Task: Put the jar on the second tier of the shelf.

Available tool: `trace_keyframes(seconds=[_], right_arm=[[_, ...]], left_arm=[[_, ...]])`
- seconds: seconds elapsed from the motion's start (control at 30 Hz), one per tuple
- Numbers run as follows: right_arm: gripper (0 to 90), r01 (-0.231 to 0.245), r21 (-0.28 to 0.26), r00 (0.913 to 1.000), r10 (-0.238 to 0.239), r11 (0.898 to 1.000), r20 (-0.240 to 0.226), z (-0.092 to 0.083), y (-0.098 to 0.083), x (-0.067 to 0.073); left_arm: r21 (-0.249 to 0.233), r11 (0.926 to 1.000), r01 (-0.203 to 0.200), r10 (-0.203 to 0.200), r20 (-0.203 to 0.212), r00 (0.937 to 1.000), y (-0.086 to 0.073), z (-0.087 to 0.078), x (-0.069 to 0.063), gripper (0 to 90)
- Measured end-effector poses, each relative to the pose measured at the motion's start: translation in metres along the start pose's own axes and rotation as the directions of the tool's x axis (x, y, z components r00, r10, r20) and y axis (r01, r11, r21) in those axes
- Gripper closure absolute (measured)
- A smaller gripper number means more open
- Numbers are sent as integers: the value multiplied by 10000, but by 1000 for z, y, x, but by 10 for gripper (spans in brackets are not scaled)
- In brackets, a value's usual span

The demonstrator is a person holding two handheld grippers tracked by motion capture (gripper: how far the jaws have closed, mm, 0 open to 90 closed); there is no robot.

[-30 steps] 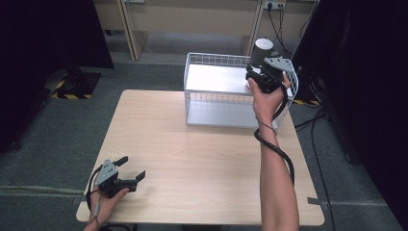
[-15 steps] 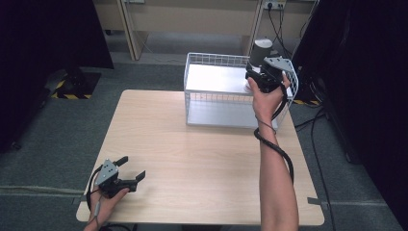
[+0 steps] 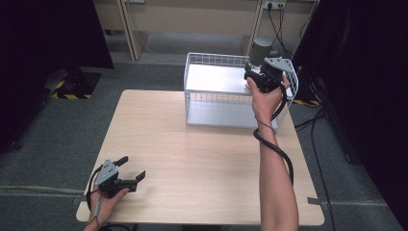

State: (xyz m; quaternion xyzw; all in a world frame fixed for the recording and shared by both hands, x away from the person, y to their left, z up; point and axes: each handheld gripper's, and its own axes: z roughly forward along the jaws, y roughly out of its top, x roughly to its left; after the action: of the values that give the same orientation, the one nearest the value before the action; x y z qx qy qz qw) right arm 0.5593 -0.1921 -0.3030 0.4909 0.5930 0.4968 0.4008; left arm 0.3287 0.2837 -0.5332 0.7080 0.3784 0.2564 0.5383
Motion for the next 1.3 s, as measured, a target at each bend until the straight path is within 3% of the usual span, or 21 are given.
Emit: trace_keyframes(seconds=[0.57,1.3], right_arm=[[87,-243,90,9994,245,9997,-232,-11,-7,-3],[55,-63,99,9981,69,9999,-611,-28,-16,2]], left_arm=[[21,10000,-13,13,-9,10000,0,0,0,63],[31,10000,-34,34,-28,10000,0,0,-1,63]])
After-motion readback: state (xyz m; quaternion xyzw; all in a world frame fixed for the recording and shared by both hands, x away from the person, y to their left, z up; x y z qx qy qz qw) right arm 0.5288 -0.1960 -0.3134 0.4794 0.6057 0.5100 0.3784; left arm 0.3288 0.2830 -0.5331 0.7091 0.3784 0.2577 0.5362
